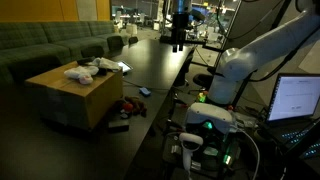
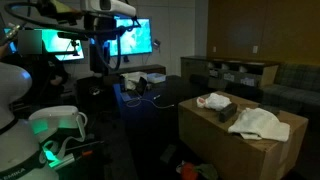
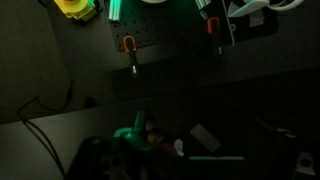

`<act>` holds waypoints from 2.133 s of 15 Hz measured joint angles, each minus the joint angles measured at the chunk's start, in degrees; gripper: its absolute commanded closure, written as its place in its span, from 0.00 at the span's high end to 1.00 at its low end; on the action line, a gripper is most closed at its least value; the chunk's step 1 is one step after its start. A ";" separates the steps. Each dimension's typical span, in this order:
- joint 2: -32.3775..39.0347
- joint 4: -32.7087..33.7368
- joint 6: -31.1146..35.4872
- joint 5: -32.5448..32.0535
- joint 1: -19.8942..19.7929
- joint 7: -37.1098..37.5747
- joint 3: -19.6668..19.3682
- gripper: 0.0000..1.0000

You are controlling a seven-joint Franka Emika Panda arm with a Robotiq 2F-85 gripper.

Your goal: Put the white towel on the table, then the blue sponge on the box, the right duster on the table, the moose doll on the box, the duster on the table, the turnip plushie on the box, the plastic on the table and finally the first left duster on the box

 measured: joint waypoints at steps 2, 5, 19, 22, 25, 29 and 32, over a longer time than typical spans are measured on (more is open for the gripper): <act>-0.13 0.16 0.03 0.00 0.00 0.00 0.00 1.00; -0.19 0.17 0.03 0.00 0.00 0.00 0.00 1.00; -0.06 -0.87 3.77 -1.40 0.01 -4.92 0.04 1.00; -0.07 -1.27 6.38 -1.41 0.01 -5.60 0.02 1.00; -0.08 -2.02 10.38 -1.41 0.01 -5.63 -0.01 1.00; 5.61 -2.45 24.72 -1.43 0.03 -6.01 -0.51 1.00; 16.51 -1.53 37.45 -1.43 0.16 -6.29 -0.74 1.00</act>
